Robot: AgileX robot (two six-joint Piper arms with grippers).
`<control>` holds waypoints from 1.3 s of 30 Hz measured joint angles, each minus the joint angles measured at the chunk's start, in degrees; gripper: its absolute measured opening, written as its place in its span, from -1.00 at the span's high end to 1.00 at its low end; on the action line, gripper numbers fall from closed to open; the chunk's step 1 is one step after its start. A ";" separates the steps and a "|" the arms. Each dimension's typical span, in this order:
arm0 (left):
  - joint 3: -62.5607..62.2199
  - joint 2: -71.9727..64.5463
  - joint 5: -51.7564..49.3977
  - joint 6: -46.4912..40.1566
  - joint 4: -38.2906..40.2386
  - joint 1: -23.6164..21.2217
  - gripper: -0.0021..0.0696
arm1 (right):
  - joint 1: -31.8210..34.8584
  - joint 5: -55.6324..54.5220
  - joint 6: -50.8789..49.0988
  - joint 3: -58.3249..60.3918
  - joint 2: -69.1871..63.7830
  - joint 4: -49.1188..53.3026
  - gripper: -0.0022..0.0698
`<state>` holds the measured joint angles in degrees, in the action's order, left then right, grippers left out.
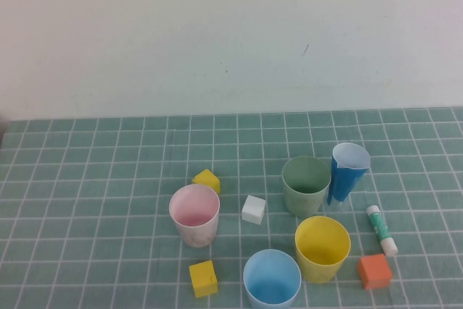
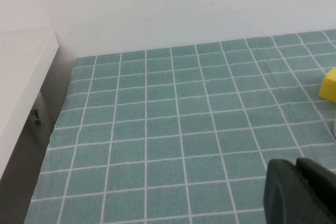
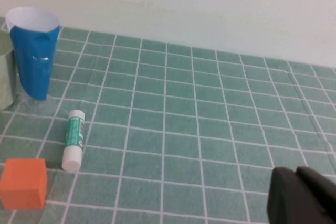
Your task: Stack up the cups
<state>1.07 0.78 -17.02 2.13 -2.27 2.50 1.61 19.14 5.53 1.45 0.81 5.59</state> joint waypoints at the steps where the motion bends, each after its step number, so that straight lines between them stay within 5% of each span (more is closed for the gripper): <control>1: 0.00 0.00 0.00 0.00 0.00 0.00 0.95 | 0.00 -0.08 0.00 0.00 0.00 0.00 0.95; 9: 0.13 0.00 9.77 0.00 0.63 0.00 0.95 | 0.00 -5.24 0.00 0.11 0.00 0.00 0.95; 27: 0.13 0.00 56.72 1.07 -0.74 0.00 0.95 | 0.00 -47.41 0.14 0.11 0.00 -1.35 0.95; 30: -0.28 0.00 54.49 4.58 -0.62 0.00 0.95 | 0.00 -49.68 2.52 0.11 0.00 -1.57 0.95; 33: -5.75 0.00 37.91 7.17 -0.62 0.00 0.95 | 0.00 -49.08 5.59 -0.15 0.00 -1.57 0.95; 39: -21.19 -8.50 17.02 8.02 -0.21 0.00 0.95 | 0.00 -28.75 10.08 -10.00 0.00 -1.61 0.95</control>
<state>-20.12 -7.72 0.00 10.15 -2.48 2.50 1.61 -9.61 15.61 -8.55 0.81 3.98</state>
